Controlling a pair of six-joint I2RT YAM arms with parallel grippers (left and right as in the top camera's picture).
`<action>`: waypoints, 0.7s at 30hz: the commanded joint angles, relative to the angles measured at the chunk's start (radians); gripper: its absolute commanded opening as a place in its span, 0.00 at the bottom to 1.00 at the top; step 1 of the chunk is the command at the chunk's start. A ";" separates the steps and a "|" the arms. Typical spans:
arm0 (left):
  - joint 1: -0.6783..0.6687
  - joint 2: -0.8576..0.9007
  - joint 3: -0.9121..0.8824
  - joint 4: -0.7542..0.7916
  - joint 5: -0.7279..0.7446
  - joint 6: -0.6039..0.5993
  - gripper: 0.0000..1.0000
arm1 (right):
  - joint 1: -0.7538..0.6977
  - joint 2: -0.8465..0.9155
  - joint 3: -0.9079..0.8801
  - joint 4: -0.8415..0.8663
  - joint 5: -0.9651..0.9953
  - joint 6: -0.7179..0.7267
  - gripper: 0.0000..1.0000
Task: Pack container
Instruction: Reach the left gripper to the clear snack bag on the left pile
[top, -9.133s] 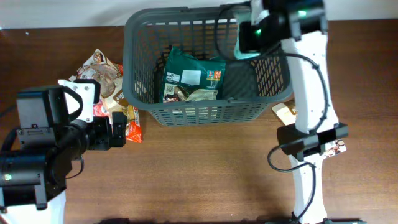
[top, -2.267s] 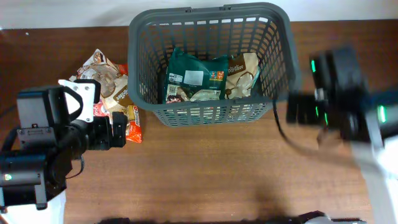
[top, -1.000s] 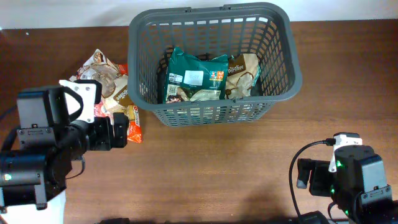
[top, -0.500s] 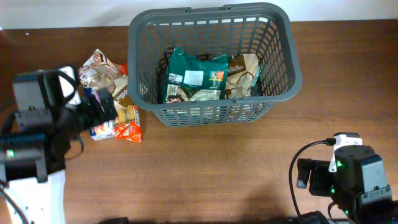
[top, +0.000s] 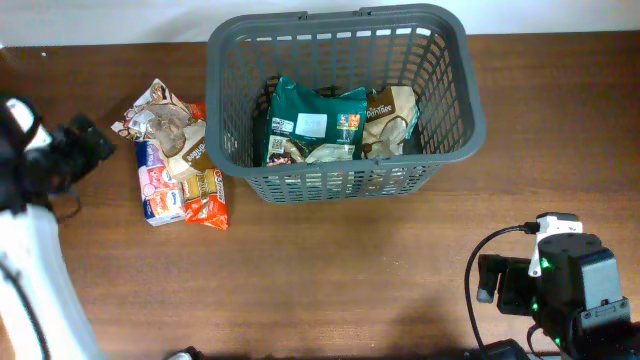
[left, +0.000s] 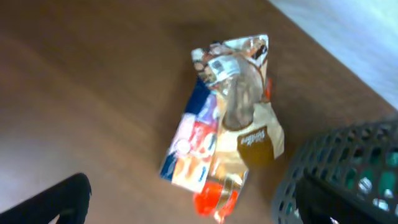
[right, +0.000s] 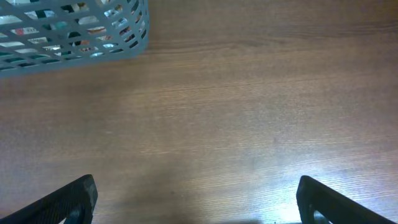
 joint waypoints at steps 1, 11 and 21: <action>0.005 0.142 -0.003 0.061 0.164 0.068 0.99 | -0.002 -0.007 -0.006 0.003 -0.005 -0.007 0.99; 0.002 0.452 -0.003 0.272 0.297 0.101 0.99 | -0.002 -0.007 -0.006 0.003 -0.005 -0.007 0.99; -0.014 0.639 -0.003 0.469 0.374 0.039 0.99 | -0.002 -0.007 -0.006 0.003 -0.005 -0.007 0.99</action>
